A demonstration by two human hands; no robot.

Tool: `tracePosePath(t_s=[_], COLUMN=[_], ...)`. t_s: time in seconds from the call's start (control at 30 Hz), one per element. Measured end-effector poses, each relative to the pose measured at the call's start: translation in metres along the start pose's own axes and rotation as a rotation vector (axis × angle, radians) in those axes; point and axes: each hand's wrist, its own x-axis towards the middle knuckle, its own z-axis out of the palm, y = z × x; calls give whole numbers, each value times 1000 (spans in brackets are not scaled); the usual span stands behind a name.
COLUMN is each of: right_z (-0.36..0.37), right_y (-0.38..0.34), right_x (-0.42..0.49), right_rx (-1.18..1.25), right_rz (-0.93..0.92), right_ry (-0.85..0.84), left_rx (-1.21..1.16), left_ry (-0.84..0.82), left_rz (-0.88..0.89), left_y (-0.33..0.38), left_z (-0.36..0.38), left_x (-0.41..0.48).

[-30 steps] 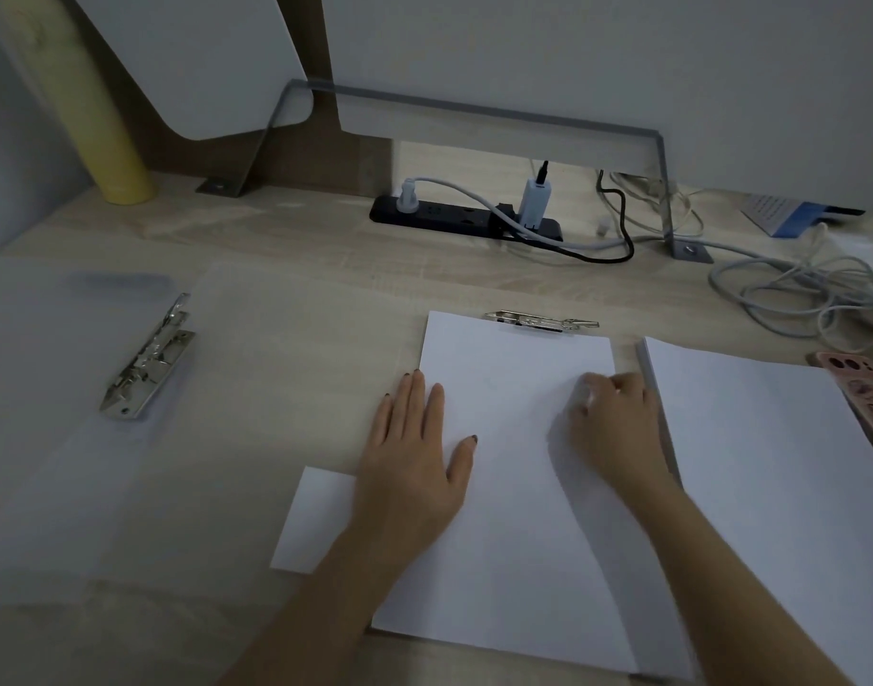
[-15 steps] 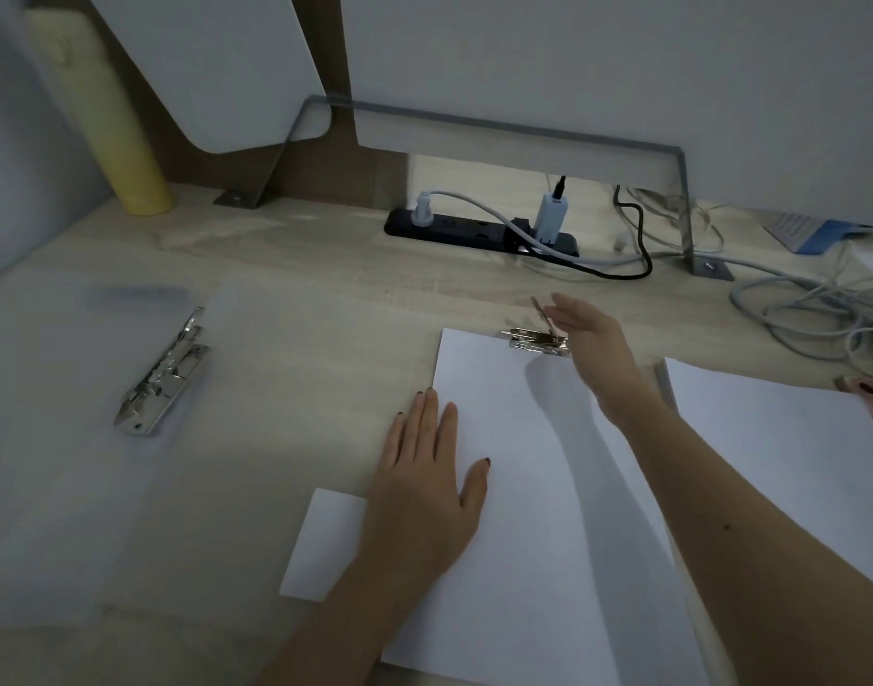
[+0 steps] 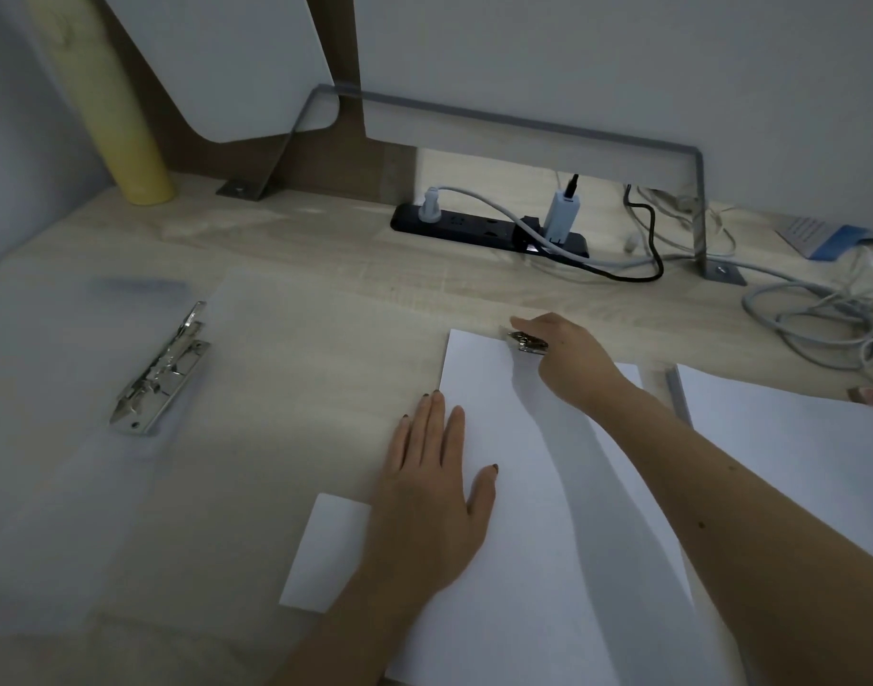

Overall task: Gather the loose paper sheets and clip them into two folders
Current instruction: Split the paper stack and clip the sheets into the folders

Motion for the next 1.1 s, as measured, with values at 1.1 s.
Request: tracePosePath(t_s=[1.1], right_z=[-52], right_y=[100], right_x=[-170], right_rx=[144], right_rz=[362], right_ry=[261], left_rx=[-64], left_ry=[-141], left_rz=[-98], left_y=[12], left_z=[-18], left_x=[5])
